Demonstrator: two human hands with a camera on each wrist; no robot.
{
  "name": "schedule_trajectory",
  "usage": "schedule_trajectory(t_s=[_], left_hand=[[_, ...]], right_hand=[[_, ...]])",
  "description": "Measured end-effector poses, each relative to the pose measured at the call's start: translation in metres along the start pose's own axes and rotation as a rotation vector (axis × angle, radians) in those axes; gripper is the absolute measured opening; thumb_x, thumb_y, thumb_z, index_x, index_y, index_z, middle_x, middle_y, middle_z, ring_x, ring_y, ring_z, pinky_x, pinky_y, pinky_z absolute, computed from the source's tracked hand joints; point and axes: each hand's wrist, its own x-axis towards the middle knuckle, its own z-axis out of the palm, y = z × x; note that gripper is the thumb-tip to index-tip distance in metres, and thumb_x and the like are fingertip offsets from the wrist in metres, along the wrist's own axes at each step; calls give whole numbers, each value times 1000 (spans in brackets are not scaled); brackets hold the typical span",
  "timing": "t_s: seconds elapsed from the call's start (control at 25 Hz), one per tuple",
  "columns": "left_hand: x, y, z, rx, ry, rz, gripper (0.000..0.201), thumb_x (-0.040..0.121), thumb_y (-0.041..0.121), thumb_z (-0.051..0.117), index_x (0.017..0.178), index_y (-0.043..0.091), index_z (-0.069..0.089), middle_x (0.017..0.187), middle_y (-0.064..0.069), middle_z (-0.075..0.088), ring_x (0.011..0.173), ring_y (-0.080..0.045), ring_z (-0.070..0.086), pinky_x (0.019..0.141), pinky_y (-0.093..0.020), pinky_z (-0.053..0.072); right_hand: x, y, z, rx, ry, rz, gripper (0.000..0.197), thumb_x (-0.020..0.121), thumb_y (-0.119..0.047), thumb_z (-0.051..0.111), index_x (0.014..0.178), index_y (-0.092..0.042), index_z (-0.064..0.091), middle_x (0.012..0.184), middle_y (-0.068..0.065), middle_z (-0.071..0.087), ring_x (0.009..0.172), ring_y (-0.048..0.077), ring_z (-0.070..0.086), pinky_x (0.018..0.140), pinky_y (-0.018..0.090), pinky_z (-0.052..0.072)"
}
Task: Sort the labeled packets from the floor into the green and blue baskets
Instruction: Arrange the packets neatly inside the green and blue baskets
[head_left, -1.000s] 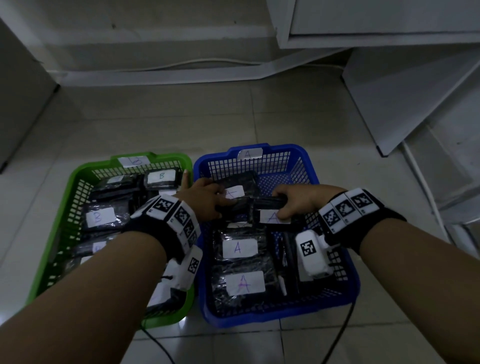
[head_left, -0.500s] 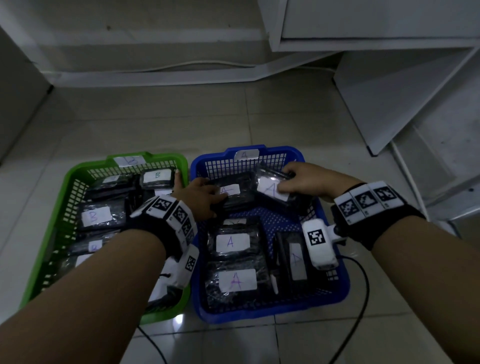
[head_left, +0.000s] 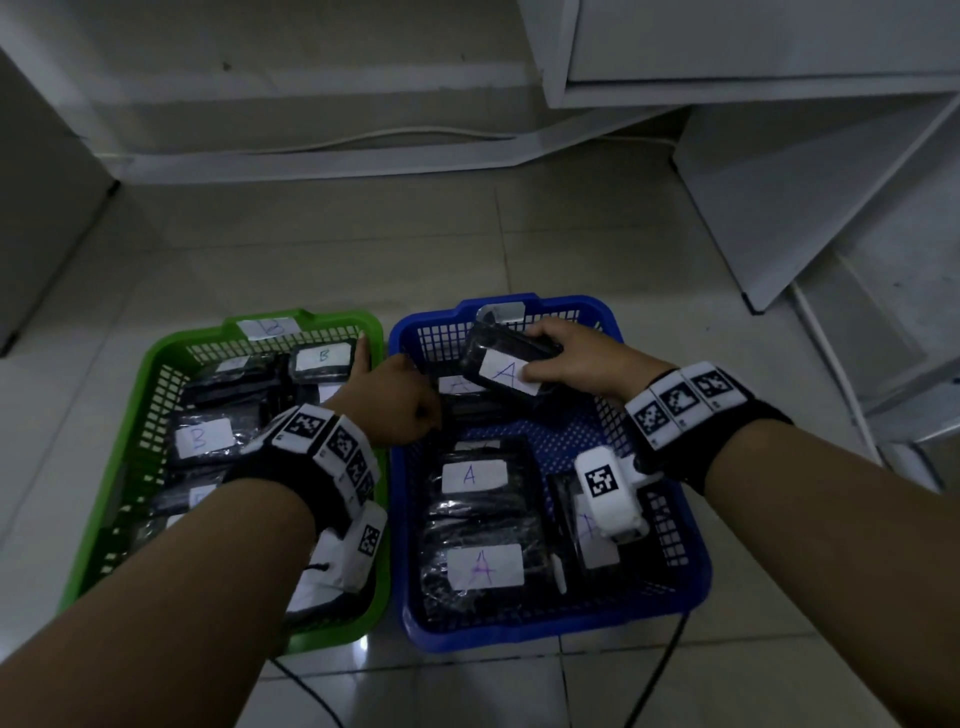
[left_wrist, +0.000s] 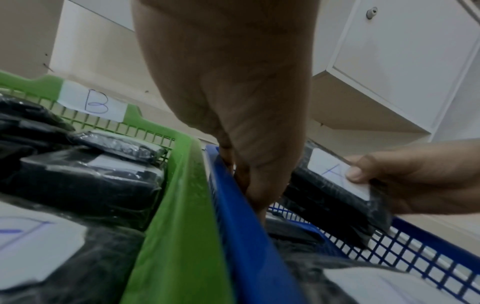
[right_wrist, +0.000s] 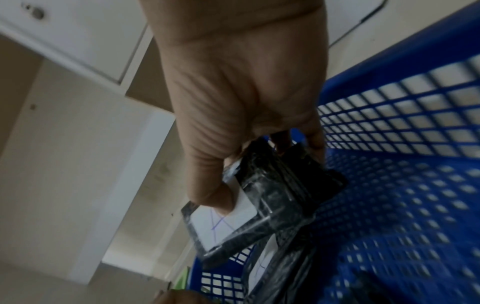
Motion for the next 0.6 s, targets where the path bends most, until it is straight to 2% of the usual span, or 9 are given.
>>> schedule_trajectory(t_s=[0.16,0.2,0.28,0.32,0.4,0.48,0.56,0.6], left_hand=[[-5,-4,2,74,-66,39,32,94,37,42,119,47,58,132,16,54,138,-12,22,104,-71,-13],[-6,-4,2,87,-71,50,33,94,37,42,121,48,57,132,16,54,138,-12,22,104,-71,-14],[-8,-6,3,104,-70,67,33,94,39,41,121,48,57,131,16,55,139,-12,22,104,-71,-16],[-9,-6,4,109,-51,79,32,94,39,42,121,48,57,130,17,56,139,-12,22,104,-70,-16],[-10,-9,4,99,24,93,30,93,39,43,117,45,60,126,18,58,138,-11,23,105,-70,-15],[-11,-13,6,25,131,66,27,92,36,46,112,41,64,120,14,57,134,-14,29,108,-68,-13],[-11,-18,8,-58,231,5,23,89,35,51,109,37,63,118,7,50,129,-20,32,110,-65,-10],[-11,-20,10,-85,264,-26,24,87,35,55,110,36,61,120,5,46,128,-22,32,111,-65,-6]], right_hand=[[28,-15,14,-44,-191,-31,40,79,-22,71,116,-25,59,111,0,65,102,19,63,92,33,51],[33,-16,19,-67,-194,-34,42,78,-21,71,118,-24,59,112,1,65,104,21,62,94,34,50],[39,-10,27,-100,-110,-62,49,72,-25,72,120,-25,61,117,5,59,108,22,59,99,35,48],[38,-6,29,-95,-44,-63,53,68,-27,72,120,-28,61,119,6,57,109,23,57,100,37,47],[32,-3,30,17,37,-47,52,73,-19,70,123,-26,60,118,5,59,109,22,58,97,34,48],[32,-5,27,59,0,-21,48,82,-13,63,129,-21,57,117,3,64,108,21,60,92,29,48],[39,-11,26,-46,-98,7,48,86,-18,57,133,-26,53,127,6,60,112,22,58,99,33,47],[44,-14,29,-114,-113,25,49,87,-22,56,135,-28,51,136,9,53,119,25,54,105,36,43]])
